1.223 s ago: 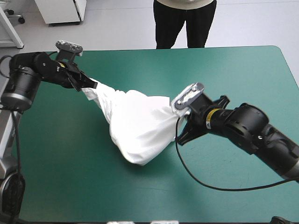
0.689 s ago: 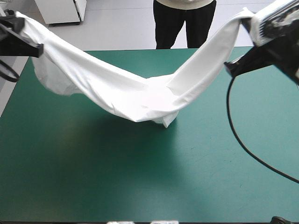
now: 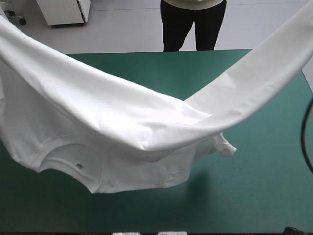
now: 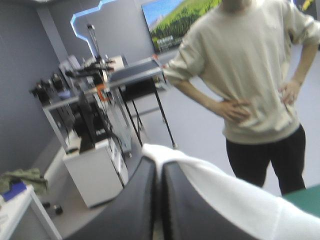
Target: Fold the cloth
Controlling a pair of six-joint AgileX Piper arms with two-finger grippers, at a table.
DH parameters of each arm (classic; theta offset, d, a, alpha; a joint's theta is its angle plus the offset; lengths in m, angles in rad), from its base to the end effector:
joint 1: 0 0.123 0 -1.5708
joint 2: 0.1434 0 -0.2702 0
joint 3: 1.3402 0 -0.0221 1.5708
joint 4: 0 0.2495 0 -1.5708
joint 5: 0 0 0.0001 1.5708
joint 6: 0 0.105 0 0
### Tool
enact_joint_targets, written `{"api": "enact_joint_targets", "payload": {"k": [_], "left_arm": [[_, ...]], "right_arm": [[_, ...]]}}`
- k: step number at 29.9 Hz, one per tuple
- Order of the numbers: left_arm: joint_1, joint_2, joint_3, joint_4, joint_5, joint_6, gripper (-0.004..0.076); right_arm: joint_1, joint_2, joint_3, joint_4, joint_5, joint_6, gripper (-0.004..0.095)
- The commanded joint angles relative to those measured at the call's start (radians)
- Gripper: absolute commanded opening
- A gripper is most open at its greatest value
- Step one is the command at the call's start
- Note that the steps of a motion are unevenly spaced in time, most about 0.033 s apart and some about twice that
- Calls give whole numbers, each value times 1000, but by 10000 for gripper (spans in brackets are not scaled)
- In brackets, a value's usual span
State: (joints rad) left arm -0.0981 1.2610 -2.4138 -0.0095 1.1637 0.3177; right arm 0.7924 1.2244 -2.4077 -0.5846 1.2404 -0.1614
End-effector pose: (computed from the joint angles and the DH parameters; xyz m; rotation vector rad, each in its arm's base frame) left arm 0.1194 -0.0127 0.6405 0.3131 1.4636 0.1675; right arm 0.1004 0.0237 0.6405 -0.4182 1.4348 -0.0682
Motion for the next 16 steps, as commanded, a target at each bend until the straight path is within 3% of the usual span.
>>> {"api": "enact_joint_targets", "payload": {"k": [1, 8, 10, 13, 16], "left_arm": [[0, 41, 111, -1, -57, -18, -9], [0, 107, 396, -14, -149, -18, -9], [0, 127, 449, -25, -179, -18, -9], [0, 157, 504, -25, -224, -20, -9], [0, 197, 515, -7, -253, -27, -9]], "right_arm": [[-6, 45, 25, -66, 8, 66, -13], [-9, 76, 272, -174, -10, 183, -18], [-49, 85, 367, -144, -54, 211, -18], [-185, 108, 498, -19, -171, 219, -17], [-390, 155, 594, 216, -333, 174, -17]]}}
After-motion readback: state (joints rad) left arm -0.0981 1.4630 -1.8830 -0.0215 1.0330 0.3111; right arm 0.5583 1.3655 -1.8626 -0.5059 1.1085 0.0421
